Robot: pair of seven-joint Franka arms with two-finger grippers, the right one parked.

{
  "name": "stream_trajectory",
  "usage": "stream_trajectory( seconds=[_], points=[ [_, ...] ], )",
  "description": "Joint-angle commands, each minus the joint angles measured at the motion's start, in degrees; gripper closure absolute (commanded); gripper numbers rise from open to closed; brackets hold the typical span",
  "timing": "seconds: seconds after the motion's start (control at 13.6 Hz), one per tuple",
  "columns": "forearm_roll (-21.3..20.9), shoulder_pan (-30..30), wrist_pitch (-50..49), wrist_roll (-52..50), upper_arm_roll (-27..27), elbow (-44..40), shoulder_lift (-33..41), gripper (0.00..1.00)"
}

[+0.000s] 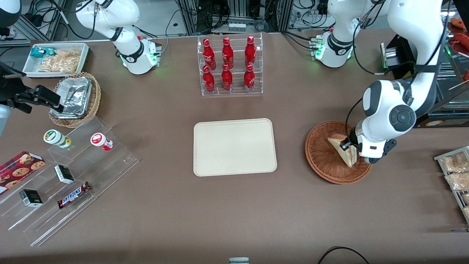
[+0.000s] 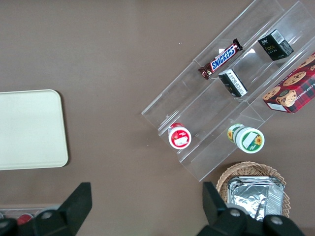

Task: Place sandwich from basket to tray
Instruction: 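Close the left gripper on the sandwich's wrapped end, then lift the sandwich and carry it over the cream tray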

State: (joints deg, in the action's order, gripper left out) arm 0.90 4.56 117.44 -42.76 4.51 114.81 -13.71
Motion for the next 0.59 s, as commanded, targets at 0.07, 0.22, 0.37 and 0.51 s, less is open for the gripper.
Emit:
stream_trajectory(
  seconds=[0.07,0.22,0.37,0.51],
  points=[
    [-0.29,7.19,-5.38,1.72,-0.2,-4.86,0.09,0.94],
    [-4.39,12.37,-5.29,4.69,-0.03,-6.79,-2.01,0.92],
    [-4.51,15.55,-4.24,3.92,0.06,-8.71,-4.3,0.92],
    [-4.24,18.27,-4.41,1.3,0.15,-13.63,-8.5,0.92]
  ],
)
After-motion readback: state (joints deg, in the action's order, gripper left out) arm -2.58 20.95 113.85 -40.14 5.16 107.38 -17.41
